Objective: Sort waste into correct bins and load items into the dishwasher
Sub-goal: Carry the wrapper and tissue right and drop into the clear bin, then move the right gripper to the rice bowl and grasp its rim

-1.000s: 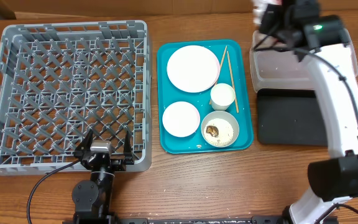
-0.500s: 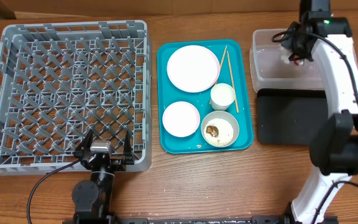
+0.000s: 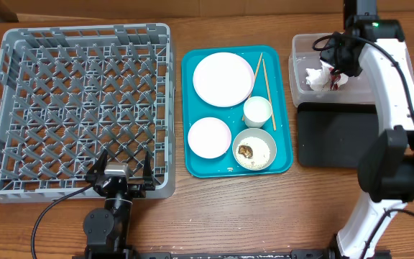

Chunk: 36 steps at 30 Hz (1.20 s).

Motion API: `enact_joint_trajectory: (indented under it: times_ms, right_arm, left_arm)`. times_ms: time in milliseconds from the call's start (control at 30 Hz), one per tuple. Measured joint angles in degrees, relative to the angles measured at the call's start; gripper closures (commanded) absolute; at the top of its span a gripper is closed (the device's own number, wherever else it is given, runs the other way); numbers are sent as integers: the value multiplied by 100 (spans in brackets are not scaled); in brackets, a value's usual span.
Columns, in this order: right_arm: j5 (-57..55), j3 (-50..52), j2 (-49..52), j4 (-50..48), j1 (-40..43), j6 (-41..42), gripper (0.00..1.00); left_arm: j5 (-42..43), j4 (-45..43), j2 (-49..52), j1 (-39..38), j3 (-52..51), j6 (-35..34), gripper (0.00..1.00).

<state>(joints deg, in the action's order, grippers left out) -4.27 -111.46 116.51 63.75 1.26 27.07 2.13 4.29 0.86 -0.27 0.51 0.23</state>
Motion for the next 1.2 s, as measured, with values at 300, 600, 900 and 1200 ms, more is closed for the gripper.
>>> enact_joint_trajectory:
  times_ms: [300,600,900,1200]
  right_arm:
    - [1244,-221,-1438,1233,-562,-498,50]
    - [1237,337,-1528,1751,-1945,-122,50]
    - [1126,2048,-1464,328,-2942,426,55]
    - [721,3025,-1464,-76,-3921,-243,61]
  left_arm:
    - [-2,0,0,0,0,0,0]
    - [-2,2,0,0,0,0,0]
    - [0,0,0,0,0,0,0]
    - [0,0,0,0,0,-2,0]
